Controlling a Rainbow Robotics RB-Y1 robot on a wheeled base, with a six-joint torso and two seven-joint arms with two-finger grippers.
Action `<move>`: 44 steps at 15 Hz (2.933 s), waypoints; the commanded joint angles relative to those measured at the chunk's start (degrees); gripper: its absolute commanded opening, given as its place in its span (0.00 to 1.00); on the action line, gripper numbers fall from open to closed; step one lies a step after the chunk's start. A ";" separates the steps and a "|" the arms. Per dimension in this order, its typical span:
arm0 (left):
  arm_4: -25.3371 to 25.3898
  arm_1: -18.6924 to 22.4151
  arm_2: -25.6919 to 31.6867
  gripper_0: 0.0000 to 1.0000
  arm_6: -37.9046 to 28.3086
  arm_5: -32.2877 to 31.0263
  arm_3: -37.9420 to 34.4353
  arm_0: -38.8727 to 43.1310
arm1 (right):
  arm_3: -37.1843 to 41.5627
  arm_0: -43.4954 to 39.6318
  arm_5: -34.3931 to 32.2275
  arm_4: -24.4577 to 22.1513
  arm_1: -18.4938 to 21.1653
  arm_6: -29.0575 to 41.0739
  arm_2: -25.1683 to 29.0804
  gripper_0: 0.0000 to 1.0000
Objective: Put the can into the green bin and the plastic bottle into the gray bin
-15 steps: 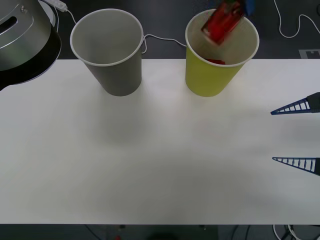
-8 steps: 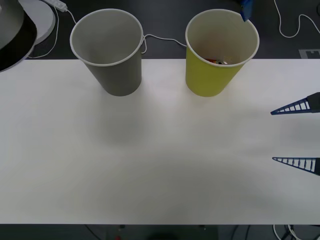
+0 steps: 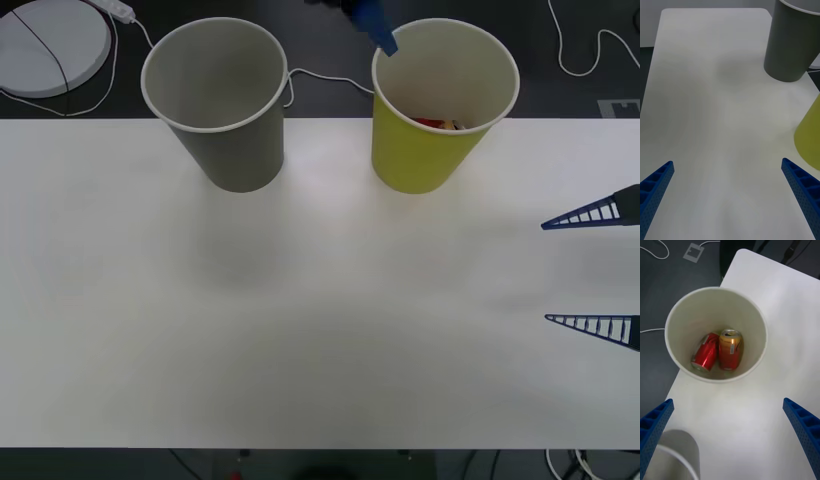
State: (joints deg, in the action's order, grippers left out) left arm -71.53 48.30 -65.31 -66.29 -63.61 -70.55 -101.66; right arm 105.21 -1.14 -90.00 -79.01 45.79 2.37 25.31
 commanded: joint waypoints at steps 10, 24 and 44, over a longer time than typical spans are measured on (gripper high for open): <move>1.66 25.53 34.54 1.00 18.12 -8.90 -20.24 40.75 | 0.00 0.00 0.00 0.00 0.00 0.00 0.00 1.00; -5.55 21.13 71.81 1.00 43.70 -14.88 -33.51 86.11 | 0.00 0.00 0.00 0.00 0.00 0.00 0.00 1.00; -10.91 12.87 80.95 1.00 57.50 -21.12 -35.35 97.18 | 0.00 0.00 0.00 0.00 0.00 0.00 0.00 1.00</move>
State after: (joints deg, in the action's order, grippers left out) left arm -82.25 61.79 15.67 -8.80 -84.61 -105.94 -4.46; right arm 105.20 -1.14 -90.00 -79.01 45.79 2.37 25.31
